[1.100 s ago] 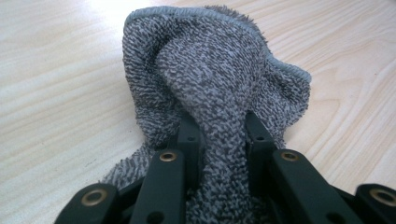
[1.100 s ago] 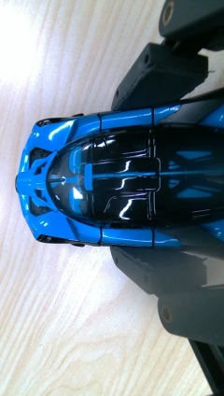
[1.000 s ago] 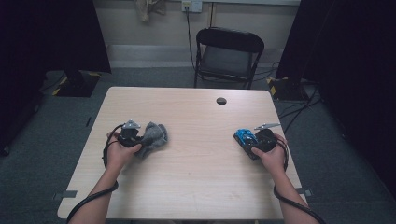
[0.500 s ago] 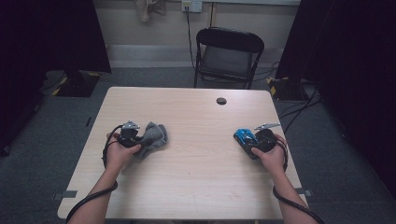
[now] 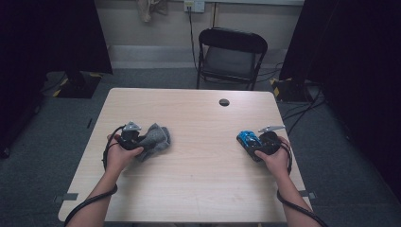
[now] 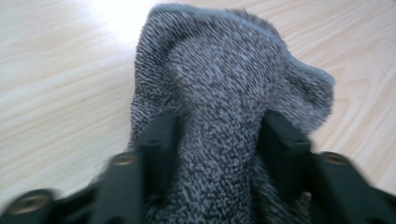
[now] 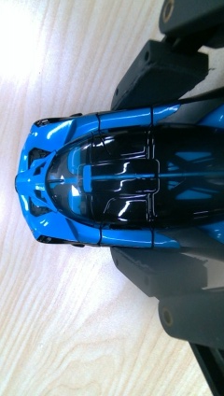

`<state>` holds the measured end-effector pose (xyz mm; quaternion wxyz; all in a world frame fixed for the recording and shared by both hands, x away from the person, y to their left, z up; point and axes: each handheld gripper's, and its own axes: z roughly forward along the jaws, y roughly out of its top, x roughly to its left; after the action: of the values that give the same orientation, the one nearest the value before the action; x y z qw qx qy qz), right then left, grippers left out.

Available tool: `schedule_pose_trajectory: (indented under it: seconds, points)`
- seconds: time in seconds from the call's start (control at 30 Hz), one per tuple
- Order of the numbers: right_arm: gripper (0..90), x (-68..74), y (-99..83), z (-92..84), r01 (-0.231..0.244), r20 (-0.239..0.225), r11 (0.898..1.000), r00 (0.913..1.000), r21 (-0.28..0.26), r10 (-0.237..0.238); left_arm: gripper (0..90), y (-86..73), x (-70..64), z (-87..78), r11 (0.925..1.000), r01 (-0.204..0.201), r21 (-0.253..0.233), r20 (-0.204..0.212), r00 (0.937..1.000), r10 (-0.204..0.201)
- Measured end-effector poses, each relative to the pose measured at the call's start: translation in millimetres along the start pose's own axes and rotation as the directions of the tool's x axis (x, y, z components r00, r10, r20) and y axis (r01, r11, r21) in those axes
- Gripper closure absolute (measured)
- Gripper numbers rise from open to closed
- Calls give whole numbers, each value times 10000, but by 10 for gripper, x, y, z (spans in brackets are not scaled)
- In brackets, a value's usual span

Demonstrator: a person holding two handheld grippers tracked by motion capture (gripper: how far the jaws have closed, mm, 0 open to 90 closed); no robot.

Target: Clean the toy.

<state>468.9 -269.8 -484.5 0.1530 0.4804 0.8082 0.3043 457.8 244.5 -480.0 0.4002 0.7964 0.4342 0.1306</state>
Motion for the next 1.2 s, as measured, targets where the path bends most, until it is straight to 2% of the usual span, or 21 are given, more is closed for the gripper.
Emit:
schedule_pose_trajectory:
  seconds: [0.1, 0.17, 0.37, 0.53, 0.6, 0.73, 0.9, 1.1, 1.2]
  points:
    - [257, -12, 10, -19, -167, -140, 9999, 9998, 24, 168, 298, 20, 5, -51, 9999, 123, -104, -58, 9999, -123]
    - [246, -14, 16, -36, -109, -172, 9999, 9998, 50, 110, 263, 44, -7, -87, 9999, 38, -125, -214, 9998, -41]
    - [208, 25, 101, -143, -64, -162, 9999, 9999, -131, 62, 224, 119, -84, -189, 9997, -79, -223, -330, 9994, 71]
    - [200, 86, 183, -240, 100, -357, 9995, 9993, -289, -110, 211, 197, -177, -228, 9991, -182, -388, -11, 9998, 182]
    - [185, 116, 203, -258, 147, -384, 9995, 9991, -294, -159, 201, 224, -219, -235, 9989, -304, -360, -12, 9995, 304]
    - [178, 172, 228, -277, 286, -519, 9989, 9982, -384, -305, 191, 238, -281, -220, 9990, -266, -354, 223, 9994, 274]
    - [171, 232, 248, -321, 448, -697, 9979, 9964, -468, -480, 188, 267, -337, -200, 9990, -305, -328, 297, 9991, 314]
    - [163, 346, 293, -388, 697, -890, 9954, 9932, -660, -755, 176, 304, -498, -195, 9972, -665, -350, 633, 9956, 686]
    - [163, 436, 291, -397, 771, -1042, 9940, 9909, -773, -850, 175, 293, -581, -195, 9968, -643, -484, 869, 9939, 683]
